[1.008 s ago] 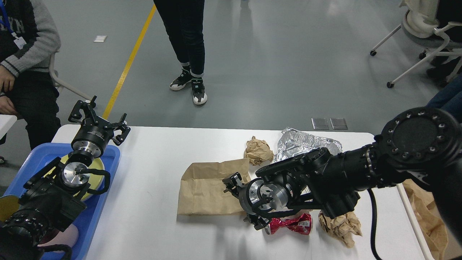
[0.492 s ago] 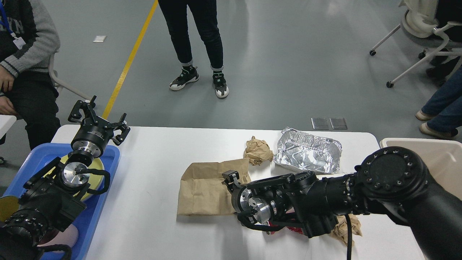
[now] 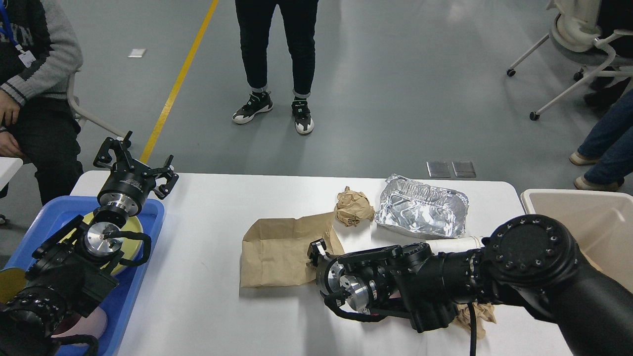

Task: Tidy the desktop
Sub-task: 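Lower the right gripper and grasp the brown paper bag, then lift the paper bag and carry it to the white bin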

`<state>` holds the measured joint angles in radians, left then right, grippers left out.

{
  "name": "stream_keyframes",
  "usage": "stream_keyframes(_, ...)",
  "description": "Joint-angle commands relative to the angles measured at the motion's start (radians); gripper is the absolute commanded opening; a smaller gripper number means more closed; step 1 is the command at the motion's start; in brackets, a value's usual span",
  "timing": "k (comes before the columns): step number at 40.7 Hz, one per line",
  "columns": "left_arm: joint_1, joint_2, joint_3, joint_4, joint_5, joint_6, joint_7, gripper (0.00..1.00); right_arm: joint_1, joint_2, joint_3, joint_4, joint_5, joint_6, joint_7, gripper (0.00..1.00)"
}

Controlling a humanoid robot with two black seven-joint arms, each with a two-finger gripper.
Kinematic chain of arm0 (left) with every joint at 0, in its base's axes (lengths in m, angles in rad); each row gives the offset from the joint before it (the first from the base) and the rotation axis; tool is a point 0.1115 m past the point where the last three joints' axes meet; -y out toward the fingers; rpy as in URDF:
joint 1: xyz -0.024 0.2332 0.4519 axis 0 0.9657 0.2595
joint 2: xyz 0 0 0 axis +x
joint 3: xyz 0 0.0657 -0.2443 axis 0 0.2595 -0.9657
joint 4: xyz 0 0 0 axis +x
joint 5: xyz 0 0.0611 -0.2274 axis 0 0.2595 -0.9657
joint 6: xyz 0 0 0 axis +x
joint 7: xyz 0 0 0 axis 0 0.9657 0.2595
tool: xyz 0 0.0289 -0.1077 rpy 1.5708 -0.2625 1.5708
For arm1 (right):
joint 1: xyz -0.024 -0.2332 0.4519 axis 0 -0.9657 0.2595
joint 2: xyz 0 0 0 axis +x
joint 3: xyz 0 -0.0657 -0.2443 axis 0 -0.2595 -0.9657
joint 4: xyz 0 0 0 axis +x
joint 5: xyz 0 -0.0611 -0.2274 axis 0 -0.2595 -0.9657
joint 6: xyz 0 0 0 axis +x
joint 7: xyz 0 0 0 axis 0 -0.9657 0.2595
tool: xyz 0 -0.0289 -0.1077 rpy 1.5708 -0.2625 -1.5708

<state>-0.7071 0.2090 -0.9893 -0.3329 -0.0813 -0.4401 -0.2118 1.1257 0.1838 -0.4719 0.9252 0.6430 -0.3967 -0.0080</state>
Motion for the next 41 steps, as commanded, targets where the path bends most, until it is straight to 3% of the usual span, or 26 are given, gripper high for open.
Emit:
stream_keyframes(1,0.000,0.001,0.000,0.000,0.000,0.000,0.000,0.98,-0.001,0.005,0.001,0.009,0.001,-0.010,-0.003,0.00)
stream_keyframes(14,0.000,0.000,0.000,0.000,0.000,0.000,0.002,0.98,0.058,-0.012,-0.010,0.064,-0.006,0.018,0.006,0.00)
stream_keyframes(26,0.000,0.001,0.001,0.000,0.000,0.000,0.000,0.98,0.308,-0.168,-0.022,0.449,-0.082,0.104,0.008,0.00)
stream_keyframes(28,0.000,0.000,0.000,0.000,0.000,0.000,0.000,0.98,0.360,-0.208,-0.031,0.503,-0.092,0.143,0.008,0.00)
stream_keyframes(32,0.000,0.000,0.000,0.000,0.000,0.000,0.002,0.98,0.555,-0.300,-0.131,0.598,-0.134,0.321,0.008,0.00)
stream_keyframes(41,0.000,0.000,0.000,0.000,0.000,0.000,0.000,0.98,0.925,-0.421,-0.379,0.618,-0.336,0.712,0.008,0.00)
